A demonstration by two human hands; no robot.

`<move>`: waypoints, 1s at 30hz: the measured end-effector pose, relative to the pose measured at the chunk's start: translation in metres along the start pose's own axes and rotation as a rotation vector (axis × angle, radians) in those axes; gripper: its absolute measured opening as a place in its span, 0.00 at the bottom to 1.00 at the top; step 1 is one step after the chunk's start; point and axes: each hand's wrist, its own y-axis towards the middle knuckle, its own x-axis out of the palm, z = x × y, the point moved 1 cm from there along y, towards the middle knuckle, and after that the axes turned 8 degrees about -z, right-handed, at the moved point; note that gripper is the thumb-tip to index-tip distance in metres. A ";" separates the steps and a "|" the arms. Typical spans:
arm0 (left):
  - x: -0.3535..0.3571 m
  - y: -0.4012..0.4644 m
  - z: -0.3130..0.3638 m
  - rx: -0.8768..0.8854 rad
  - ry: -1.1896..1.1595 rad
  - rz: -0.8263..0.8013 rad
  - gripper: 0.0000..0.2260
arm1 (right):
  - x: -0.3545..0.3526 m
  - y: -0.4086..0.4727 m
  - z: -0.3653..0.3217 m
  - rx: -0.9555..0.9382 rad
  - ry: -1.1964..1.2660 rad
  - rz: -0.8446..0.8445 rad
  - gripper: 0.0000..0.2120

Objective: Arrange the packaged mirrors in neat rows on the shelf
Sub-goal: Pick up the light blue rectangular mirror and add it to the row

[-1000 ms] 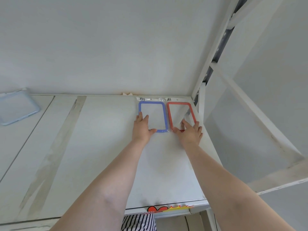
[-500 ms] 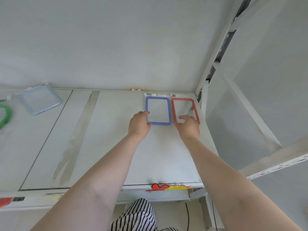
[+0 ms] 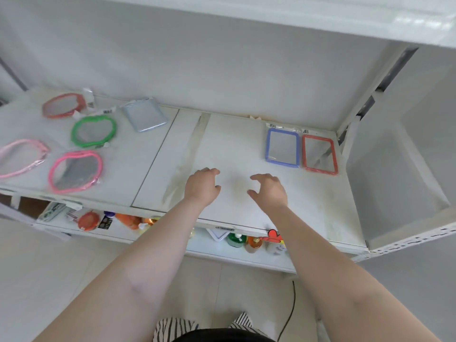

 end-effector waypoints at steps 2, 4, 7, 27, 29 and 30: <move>-0.010 -0.013 -0.020 0.012 0.023 0.010 0.22 | 0.008 -0.005 -0.025 -0.030 -0.036 0.000 0.21; -0.018 -0.029 -0.047 0.017 0.040 0.012 0.22 | 0.019 -0.013 -0.055 -0.053 -0.069 -0.003 0.21; -0.029 -0.059 -0.100 0.017 0.089 0.010 0.23 | 0.044 -0.024 -0.105 -0.097 -0.121 -0.010 0.22; -0.114 -0.143 -0.361 -0.033 0.135 0.096 0.20 | 0.177 -0.030 -0.357 -0.277 -0.298 -0.110 0.23; -0.118 -0.124 -0.369 -0.029 0.166 0.092 0.17 | 0.177 -0.011 -0.363 -0.292 -0.294 -0.095 0.23; -0.121 -0.113 -0.373 -0.032 0.169 0.091 0.16 | 0.177 0.000 -0.366 -0.296 -0.291 -0.092 0.23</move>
